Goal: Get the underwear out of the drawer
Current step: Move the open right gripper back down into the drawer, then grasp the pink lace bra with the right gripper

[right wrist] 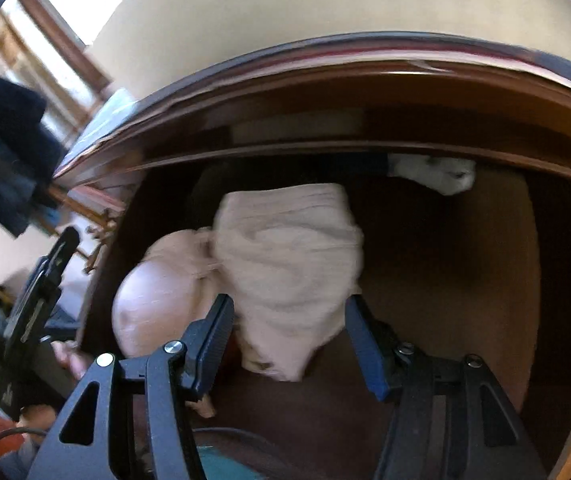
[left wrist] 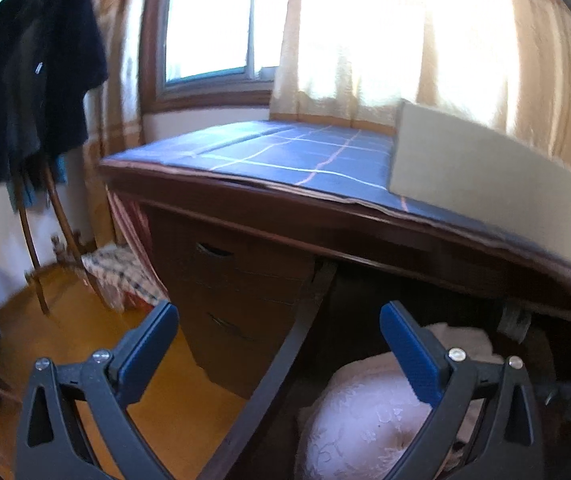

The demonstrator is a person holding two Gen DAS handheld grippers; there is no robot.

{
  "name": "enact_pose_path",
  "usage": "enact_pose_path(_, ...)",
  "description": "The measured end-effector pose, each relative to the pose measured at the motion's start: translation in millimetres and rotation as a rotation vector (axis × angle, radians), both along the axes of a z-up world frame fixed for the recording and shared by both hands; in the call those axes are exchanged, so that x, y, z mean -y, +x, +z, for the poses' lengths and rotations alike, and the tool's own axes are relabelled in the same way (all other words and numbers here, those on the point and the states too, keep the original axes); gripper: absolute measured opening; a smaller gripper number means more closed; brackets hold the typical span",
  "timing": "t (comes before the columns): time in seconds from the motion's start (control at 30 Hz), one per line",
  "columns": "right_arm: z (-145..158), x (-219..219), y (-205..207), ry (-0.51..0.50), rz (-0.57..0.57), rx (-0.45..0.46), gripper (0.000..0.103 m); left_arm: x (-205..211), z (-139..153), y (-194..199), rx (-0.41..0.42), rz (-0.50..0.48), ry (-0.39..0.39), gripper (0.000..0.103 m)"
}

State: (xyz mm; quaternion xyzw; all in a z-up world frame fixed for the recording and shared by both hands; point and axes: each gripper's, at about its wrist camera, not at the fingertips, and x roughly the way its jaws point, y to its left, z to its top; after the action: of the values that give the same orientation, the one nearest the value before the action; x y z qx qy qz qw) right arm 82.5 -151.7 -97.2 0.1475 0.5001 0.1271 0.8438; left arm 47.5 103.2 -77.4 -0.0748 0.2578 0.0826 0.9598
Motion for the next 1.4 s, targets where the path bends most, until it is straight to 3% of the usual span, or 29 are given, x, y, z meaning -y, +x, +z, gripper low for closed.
enact_pose_path(0.1, 2.4, -15.0, -1.3, 0.112, 0.070, -0.003, 0.060, -16.2, -2.4, -3.5, 0.015, 0.056, -0.098, 0.103)
enact_pose_path(0.2, -7.4, -27.3, 3.8, 0.218, 0.108, -0.068, 0.060, -24.1, -4.4, -4.6, 0.019, 0.117, -0.137, 0.103)
enact_pose_path(0.47, -36.6, -41.6, 19.4, 0.350, 0.068, -0.204, 0.060, -16.0, -2.5, -2.7, 0.015, 0.125, -0.043, 0.103)
enact_pose_path(0.63, -54.3, -42.1, 29.7, 0.430, -0.012, -0.243, 0.060, -19.5, -2.9, -4.1, 0.011, 0.124, -0.064, 0.103)
enact_pose_path(0.77, -51.9, -46.4, 25.0, 0.532, 0.019, -0.228, 0.060, -18.9, -2.0, -4.9, 0.016, 0.119, -0.050, 0.103)
enact_pose_path(0.9, -36.8, -60.6, 20.2, 0.516, 0.109, -0.182, 0.060, -18.8, -1.6, -4.9, 0.018, 0.117, -0.045, 0.103)
enact_pose_path(0.97, -37.7, -73.3, 20.5, 0.472, 0.150, -0.198, 0.060, -18.8, -1.5, -4.7, 0.020, 0.119, -0.051, 0.103)
enact_pose_path(1.1, -49.3, -90.2, 24.5, 0.490, 0.232, -0.278, 0.060, -18.8, -2.1, -5.8, 0.020, 0.116, -0.052, 0.103)
enact_pose_path(1.2, -59.7, -101.4, 30.6, 0.465, 0.203, -0.277, 0.060, -18.1, -2.4, -5.8, 0.021, 0.112, -0.047, 0.103)
enact_pose_path(1.4, -53.0, -96.0, 22.6, 0.552, 0.179, -0.196, 0.034, -18.8, -2.3, -5.9, 0.024, 0.106, -0.049, 0.103)
